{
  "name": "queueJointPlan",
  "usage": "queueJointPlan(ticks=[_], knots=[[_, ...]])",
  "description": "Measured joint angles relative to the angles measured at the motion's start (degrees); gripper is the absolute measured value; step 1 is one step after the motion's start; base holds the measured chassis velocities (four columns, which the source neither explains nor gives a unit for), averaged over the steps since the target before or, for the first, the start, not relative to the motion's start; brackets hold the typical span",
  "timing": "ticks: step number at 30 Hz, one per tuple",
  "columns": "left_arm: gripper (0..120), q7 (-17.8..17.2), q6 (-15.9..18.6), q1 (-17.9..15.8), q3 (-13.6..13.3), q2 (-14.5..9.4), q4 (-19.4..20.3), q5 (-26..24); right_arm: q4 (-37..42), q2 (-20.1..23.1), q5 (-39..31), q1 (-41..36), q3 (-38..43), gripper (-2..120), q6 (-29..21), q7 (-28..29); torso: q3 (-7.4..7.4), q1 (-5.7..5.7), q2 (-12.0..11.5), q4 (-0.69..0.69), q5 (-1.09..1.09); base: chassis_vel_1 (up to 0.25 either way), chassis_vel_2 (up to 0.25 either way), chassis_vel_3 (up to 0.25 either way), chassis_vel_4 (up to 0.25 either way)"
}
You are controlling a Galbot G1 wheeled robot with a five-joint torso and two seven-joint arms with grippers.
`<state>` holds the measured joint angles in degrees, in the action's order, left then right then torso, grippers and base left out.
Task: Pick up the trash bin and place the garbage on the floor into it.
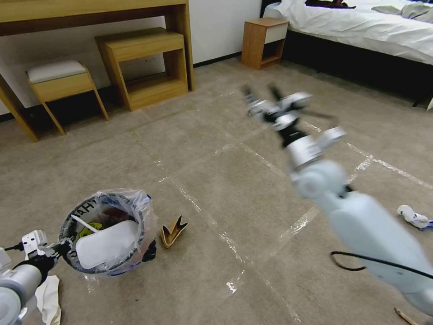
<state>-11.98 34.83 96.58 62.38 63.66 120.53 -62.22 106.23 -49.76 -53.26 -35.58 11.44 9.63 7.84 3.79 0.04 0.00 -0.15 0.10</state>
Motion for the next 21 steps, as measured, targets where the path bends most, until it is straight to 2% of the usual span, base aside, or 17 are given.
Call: queueJointPlan(ticks=[2,3,5,6,9,14,17,21], knots=[[1,0.1,-0.1,0.1,0.2,0.4,0.3,0.4,0.4,0.1,1.2,-1.4,3.1,100,-0.7,1.5,0.0,0.0,0.0,0.0,0.0,0.0,0.0,0.0,0.0],[1,0.5,-0.2,0.5,0.7,1.1,0.6,1.3,0.9,-0.1,2.5,-3.2,7.1,100,-1.6,3.1,0.0,0.0,0.0,-0.04,-0.04,0.0,0.0,0.0,0.0],[1,0.8,-0.4,1.2,1.4,2.3,1.2,2.2,1.2,-1.1,5.6,-7.0,12.8,100,-2.4,4.4,0.0,0.0,0.0,0.02,0.0,0.0,0.0,0.0,0.0],[1,0.8,-0.4,1.2,1.4,2.3,1.2,2.2,1.2,-1.1,5.6,-7.0,12.8,100,-2.4,4.4,0.0,0.0,0.0,0.02,0.0,0.0,0.0,0.0,0.0],[1,0.9,-0.5,1.1,1.5,2.4,1.1,2.6,2.9,-2.2,8.6,-14.6,20.1,100,-3.0,5.4,0.0,0.0,0.0,-0.04,-0.02,0.0,0.0,0.0,0.0],[1,1.0,-0.8,1.0,1.5,2.0,0.6,3.0,4.5,-3.7,11.8,-21.0,25.6,100,-2.8,5.8,0.0,0.0,0.0,-0.05,-0.03,0.0,0.0,0.0,0.0],[1,1.2,-0.9,1.0,1.5,2.0,0.3,3.4,4.8,-5.2,14.5,-24.3,27.3,100,-1.9,5.8,0.0,0.0,0.0,-0.01,-0.04,0.0,0.0,0.0,0.0],[1,1.4,-1.0,1.1,1.4,2.0,-0.4,3.9,4.9,-7.3,17.1,-27.9,27.6,100,-0.9,6.1,0.0,0.0,0.0,-0.03,-0.02,0.0,0.0,0.0,0.0]])
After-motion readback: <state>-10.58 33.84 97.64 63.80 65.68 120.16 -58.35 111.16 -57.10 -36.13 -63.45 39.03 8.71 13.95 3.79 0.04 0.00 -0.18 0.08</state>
